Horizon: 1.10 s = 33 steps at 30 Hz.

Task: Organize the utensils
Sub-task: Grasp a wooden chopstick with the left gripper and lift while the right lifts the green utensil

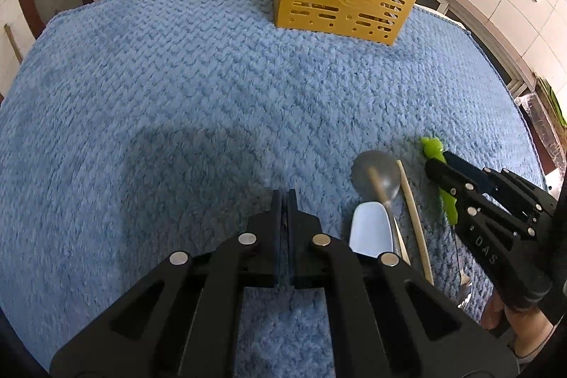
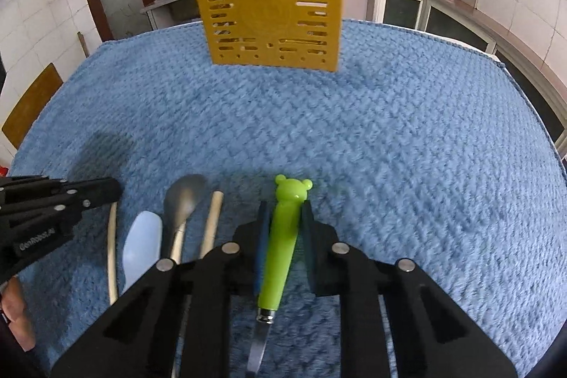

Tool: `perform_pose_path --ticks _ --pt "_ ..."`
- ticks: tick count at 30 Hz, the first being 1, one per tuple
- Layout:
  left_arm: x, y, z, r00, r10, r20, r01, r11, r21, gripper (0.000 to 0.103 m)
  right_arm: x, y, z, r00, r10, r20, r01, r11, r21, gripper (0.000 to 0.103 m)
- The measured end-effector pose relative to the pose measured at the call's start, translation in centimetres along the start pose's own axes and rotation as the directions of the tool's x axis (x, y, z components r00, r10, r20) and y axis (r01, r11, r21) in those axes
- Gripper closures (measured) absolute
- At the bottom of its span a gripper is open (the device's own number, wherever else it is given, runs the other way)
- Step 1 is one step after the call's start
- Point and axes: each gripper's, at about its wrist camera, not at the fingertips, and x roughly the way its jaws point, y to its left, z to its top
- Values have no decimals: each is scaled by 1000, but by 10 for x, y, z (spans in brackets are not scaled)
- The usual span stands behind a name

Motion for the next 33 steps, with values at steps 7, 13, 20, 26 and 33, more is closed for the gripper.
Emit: perform_pose_path --ticks 7,13,20,26,33 --pt "4 -10 -5 999 28 -27 -29 1000 -3 95 -1 -23 -1 1000 -7 2 7 999 53 85" --pt "6 -24 -11 997 66 -45 -64 997 47 87 -1 -28 -1 1000 -5 2 5 998 62 85" --pt "9 -19 -6 997 64 -34 -63 997 47 94 -1 -30 -2 1000 -4 12 3 998 69 85" --pt "8 -15 0 1000 19 -18 -19 999 34 96 -6 -30 -1 1000 5 26 -7 997 72 85" --pt "-10 -17 10 999 -8 45 6 999 38 97 -21 -34 4 998 28 65 -33 996 87 86"
